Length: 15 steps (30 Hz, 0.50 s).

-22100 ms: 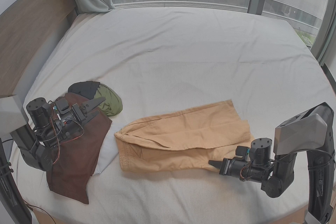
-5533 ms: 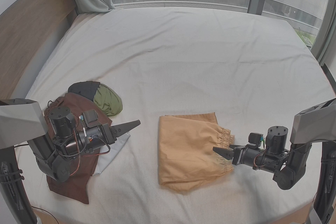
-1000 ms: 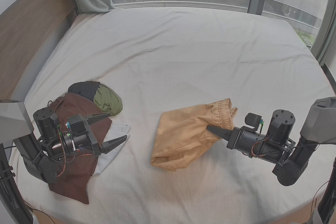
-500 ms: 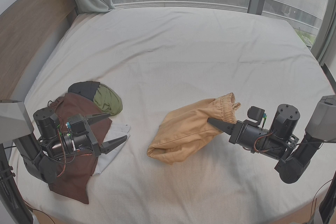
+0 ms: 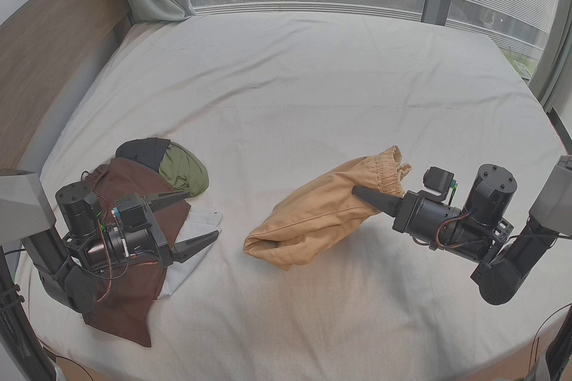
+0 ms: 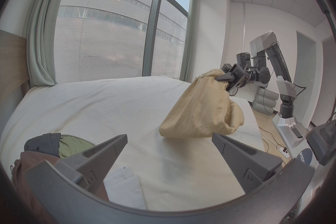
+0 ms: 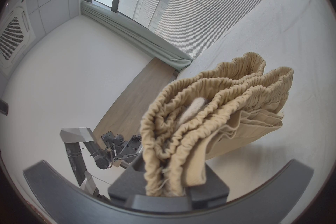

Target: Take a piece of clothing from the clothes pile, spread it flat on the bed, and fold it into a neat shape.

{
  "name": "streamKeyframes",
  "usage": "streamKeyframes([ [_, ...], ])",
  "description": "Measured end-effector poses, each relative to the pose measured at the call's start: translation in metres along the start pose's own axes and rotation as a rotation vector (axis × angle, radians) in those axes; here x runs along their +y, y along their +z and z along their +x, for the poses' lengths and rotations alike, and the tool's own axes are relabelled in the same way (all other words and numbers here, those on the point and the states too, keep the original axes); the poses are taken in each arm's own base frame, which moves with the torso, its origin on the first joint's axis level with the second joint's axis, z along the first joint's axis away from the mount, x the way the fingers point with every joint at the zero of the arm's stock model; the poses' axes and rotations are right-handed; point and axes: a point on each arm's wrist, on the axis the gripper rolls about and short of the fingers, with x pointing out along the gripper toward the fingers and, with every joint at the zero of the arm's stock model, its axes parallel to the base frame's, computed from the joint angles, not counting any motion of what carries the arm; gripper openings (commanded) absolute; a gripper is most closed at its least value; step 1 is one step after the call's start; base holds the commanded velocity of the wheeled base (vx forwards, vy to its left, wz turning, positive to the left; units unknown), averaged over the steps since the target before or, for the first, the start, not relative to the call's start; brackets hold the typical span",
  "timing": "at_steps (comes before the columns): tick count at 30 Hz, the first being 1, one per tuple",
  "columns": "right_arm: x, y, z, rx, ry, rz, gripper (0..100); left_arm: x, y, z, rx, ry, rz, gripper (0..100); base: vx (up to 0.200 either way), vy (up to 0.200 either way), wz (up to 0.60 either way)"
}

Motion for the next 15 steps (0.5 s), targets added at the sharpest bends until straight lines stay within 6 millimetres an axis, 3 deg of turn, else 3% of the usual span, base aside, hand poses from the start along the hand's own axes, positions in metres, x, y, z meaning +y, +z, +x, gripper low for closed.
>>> streamKeyframes([
  [15, 0.008, 0.028, 0.014, -0.023, 0.098, -0.043, 0, 0.0, 0.0, -0.001, 0.003, 0.002, -0.003, 100, 0.0, 0.0, 0.0],
])
